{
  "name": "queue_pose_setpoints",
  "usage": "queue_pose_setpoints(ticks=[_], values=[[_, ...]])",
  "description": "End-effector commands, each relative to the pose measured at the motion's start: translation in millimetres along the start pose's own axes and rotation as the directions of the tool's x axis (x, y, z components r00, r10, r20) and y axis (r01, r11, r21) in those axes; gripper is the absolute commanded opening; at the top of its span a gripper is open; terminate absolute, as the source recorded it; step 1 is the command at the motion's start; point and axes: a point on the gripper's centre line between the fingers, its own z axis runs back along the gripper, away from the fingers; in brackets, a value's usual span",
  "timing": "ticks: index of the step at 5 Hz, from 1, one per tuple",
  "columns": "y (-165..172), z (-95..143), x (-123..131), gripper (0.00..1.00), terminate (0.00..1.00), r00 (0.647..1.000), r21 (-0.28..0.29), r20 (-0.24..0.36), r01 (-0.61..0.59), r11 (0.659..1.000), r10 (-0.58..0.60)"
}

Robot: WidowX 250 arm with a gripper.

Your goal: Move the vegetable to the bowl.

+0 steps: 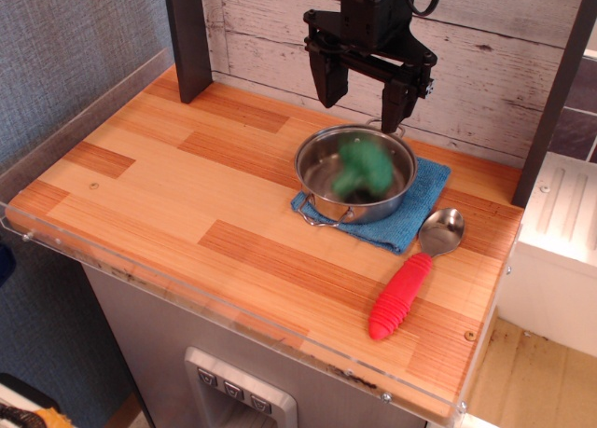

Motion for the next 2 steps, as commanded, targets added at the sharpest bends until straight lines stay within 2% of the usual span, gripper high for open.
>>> queue_pose_setpoints(ticks=[1,2], values=[[16.8,38.2,-4.0,1.00,0.00,0.997,0.029,0.082,0.005,1.000,-0.008],[34.3,53.5,-25.2,1.00,0.00,0.997,0.052,0.075,-0.036,0.998,0.032]])
